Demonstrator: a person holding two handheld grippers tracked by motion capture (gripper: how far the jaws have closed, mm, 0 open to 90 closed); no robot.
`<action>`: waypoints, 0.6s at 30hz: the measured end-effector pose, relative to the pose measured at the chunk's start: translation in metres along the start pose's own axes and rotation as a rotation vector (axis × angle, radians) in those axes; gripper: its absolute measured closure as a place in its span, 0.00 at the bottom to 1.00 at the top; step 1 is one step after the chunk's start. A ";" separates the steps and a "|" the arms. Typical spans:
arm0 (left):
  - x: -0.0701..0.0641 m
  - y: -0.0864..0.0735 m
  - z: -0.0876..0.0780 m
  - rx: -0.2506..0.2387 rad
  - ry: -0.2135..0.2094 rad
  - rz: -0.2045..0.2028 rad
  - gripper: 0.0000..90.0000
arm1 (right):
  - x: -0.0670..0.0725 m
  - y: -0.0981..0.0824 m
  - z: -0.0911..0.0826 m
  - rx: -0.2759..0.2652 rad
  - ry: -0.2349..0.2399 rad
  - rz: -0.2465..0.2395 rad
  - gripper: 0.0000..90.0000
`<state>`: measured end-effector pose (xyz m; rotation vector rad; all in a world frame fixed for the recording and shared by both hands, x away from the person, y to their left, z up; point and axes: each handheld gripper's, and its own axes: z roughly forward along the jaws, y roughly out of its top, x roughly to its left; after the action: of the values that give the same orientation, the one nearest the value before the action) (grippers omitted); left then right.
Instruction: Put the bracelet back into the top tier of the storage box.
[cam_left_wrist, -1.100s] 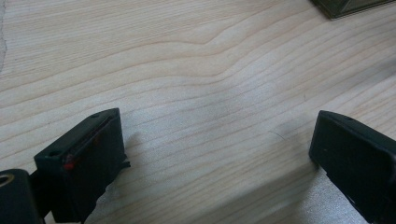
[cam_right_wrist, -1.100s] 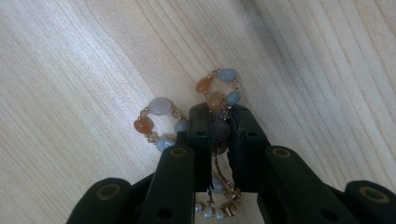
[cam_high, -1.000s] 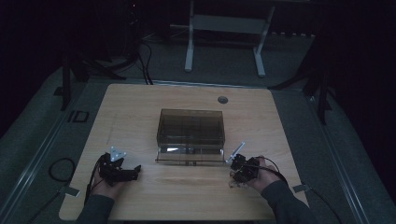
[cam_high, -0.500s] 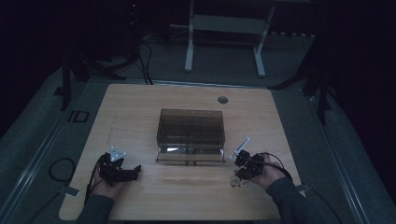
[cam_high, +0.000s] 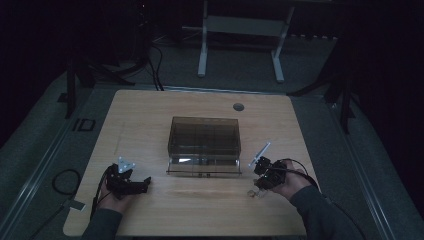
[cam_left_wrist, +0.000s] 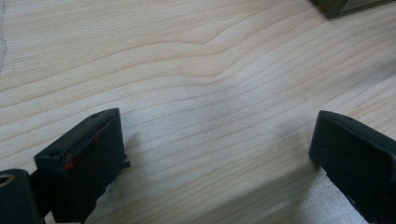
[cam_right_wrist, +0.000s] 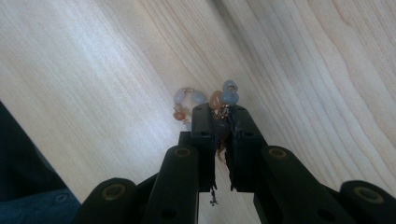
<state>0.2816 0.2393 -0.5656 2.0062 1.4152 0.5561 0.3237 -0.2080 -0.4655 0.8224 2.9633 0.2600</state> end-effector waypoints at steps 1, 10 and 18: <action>0.000 0.000 0.000 0.000 0.000 0.000 0.04 | 0.000 0.000 -0.001 -0.004 0.000 -0.006 0.92; 0.000 0.000 0.000 -0.003 0.001 -0.003 0.04 | -0.003 0.003 -0.019 0.019 -0.011 -0.020 0.92; 0.000 0.000 0.000 -0.002 0.000 -0.002 0.04 | -0.005 0.007 -0.033 0.032 -0.020 -0.038 0.92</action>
<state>0.2816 0.2392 -0.5657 2.0037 1.4160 0.5566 0.3283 -0.2099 -0.4322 0.7668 2.9686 0.2022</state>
